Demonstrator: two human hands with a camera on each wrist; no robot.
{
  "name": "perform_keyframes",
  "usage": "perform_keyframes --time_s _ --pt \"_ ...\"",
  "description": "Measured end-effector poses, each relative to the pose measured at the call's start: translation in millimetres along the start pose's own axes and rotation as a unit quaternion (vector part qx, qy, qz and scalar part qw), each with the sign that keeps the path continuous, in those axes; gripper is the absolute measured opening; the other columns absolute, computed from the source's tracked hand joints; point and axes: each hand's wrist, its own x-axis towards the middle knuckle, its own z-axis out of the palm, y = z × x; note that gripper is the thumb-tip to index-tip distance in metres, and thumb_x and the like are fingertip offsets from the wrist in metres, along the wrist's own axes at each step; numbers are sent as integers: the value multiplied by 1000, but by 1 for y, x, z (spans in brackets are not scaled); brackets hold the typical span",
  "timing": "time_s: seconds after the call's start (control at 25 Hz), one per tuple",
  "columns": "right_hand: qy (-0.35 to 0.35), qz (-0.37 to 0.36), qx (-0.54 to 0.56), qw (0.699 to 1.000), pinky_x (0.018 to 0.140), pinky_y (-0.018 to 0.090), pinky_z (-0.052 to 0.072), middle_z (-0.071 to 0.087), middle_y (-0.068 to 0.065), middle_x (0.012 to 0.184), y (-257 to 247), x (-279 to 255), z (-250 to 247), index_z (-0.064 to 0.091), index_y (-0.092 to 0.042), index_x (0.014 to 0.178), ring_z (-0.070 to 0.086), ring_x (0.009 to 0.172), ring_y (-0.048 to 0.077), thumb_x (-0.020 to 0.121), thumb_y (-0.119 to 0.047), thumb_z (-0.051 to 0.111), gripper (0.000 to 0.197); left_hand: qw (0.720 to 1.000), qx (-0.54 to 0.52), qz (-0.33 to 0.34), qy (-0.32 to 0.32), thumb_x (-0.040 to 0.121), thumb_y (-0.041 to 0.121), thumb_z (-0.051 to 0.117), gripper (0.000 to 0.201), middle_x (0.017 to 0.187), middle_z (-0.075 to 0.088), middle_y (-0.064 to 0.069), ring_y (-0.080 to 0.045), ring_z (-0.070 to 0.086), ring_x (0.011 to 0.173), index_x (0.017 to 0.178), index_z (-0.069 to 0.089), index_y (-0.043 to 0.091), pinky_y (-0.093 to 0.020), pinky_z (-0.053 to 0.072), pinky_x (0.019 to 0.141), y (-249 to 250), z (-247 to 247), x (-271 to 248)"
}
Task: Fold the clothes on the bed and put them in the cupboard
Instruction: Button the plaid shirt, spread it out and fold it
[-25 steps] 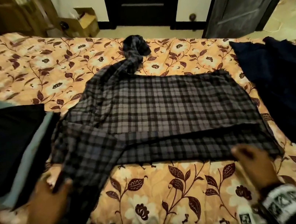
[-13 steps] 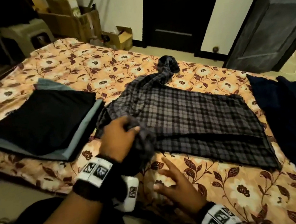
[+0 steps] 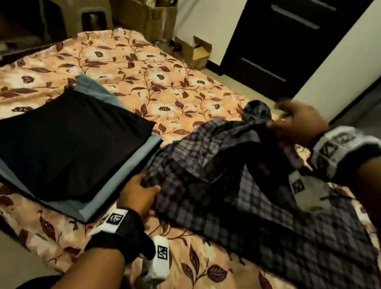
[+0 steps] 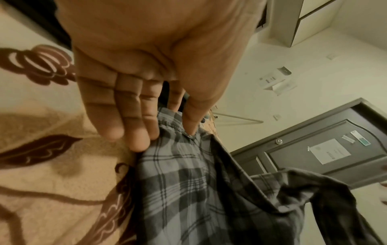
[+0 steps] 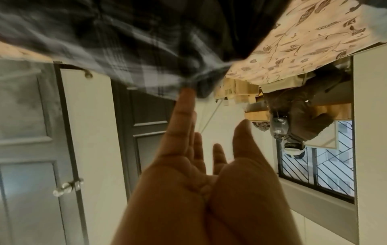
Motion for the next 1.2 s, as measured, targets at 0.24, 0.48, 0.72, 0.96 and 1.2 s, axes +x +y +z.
perform_keyframes --time_s 0.24,0.48,0.72,0.96,1.2 --pt "-102 -159 13 982 82 23 43 66 4 112 -5 -27 99 67 -12 114 62 101 19 88 -32 66 32 992 92 -68 54 80 35 71 31 83 70 -20 -35 70 68 73 51 13 -46 59 70 -9 2 17" --pt "-166 -62 26 984 95 14 33 53 -5 125 84 -180 219 62 -16 123 50 117 12 92 -25 59 33 986 -115 -68 104 84 18 66 21 77 62 -22 -35 64 60 77 46 19 -50 56 56 -14 4 8" --pt "-45 2 12 999 91 40 46 64 6 109 116 -161 198 72 -14 102 58 104 28 86 -41 55 36 977 150 -17 153 84 37 66 49 136 46 -18 -41 44 123 127 50 19 -50 38 103 8 6 -15" --pt "-198 -7 15 980 89 30 46 68 5 111 90 -101 189 70 -15 112 62 102 20 92 -25 61 24 973 107 171 -116 85 29 66 6 98 70 -2 -25 64 100 80 65 26 -40 49 91 39 79 -38" --pt "-140 -56 -13 988 118 44 20 30 4 153 104 -110 207 46 -19 139 21 144 27 87 -27 65 56 889 395 225 -55 95 39 50 26 137 51 7 -25 35 135 117 62 34 -58 6 113 27 126 -45"
